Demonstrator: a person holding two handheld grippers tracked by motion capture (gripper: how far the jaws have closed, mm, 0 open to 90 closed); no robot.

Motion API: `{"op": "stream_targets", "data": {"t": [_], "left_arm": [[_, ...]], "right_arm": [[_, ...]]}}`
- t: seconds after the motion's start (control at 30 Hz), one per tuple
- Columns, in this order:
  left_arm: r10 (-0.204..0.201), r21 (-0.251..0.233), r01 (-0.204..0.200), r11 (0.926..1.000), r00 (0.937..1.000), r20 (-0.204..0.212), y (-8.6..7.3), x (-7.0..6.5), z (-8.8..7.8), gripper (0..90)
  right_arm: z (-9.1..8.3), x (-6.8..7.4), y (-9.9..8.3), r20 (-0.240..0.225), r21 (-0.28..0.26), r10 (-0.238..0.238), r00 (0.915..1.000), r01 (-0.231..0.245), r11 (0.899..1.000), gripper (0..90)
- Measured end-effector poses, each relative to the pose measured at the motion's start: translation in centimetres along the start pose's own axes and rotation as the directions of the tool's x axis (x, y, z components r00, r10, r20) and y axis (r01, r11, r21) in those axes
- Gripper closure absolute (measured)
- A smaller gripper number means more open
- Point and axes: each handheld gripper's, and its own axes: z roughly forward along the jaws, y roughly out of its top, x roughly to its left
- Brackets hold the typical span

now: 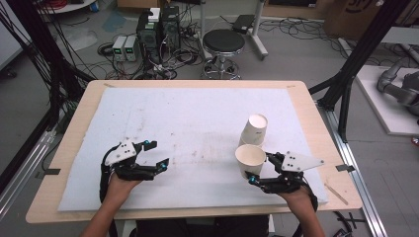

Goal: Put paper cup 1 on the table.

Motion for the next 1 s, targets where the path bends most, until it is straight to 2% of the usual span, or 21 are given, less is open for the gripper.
{"op": "stream_targets", "data": {"t": [0.23,0.3,0.43,0.63,0.77,0.87,0.93,1.0], "left_arm": [[0.007,0.004,-0.007,1.0000,1.0000,0.002,0.1,-0.2,0.2,20.1],[0.008,0.005,-0.008,1.0000,1.0000,0.003,0.1,-0.3,0.2,20.1],[0.002,0.010,-0.003,0.9999,1.0000,0.009,0.0,-0.3,0.2,20.1],[-0.004,0.012,0.004,0.9999,0.9999,0.013,0.0,-0.3,0.3,20.8],[-0.004,0.015,0.004,0.9999,0.9999,0.011,-0.1,-0.2,0.3,20.7],[-0.009,0.016,0.009,0.9998,0.9999,0.013,-0.1,-0.2,0.4,20.7],[-0.007,0.018,0.007,0.9998,0.9999,0.013,-0.2,-0.3,0.4,20.8],[-0.008,0.020,0.007,0.9998,0.9999,0.012,-0.2,-0.3,0.4,20.7]], "right_arm": [[-2.6,-0.7,-0.5,0.017,-0.010,0.014,0.9998,-0.014,1.000,34.2],[-3.3,-0.9,-0.8,0.018,-0.028,0.020,0.9996,-0.019,0.999,34.2],[-4.4,-1.7,-1.2,0.061,-0.050,0.042,0.9972,-0.039,0.998,34.2],[-5.3,-2.9,-2.1,0.155,-0.073,0.084,0.9844,-0.073,0.995,33.8],[-5.7,-3.7,-2.6,0.220,-0.093,0.116,0.9686,-0.097,0.991,33.7],[-5.8,-4.4,-2.8,0.293,-0.100,0.142,0.9455,-0.118,0.988,33.7],[-5.7,-4.8,-3.0,0.348,-0.096,0.154,0.9248,-0.129,0.987,33.8],[-5.5,-5.2,-3.1,0.388,-0.087,0.156,0.9082,-0.132,0.987,33.8]]}}
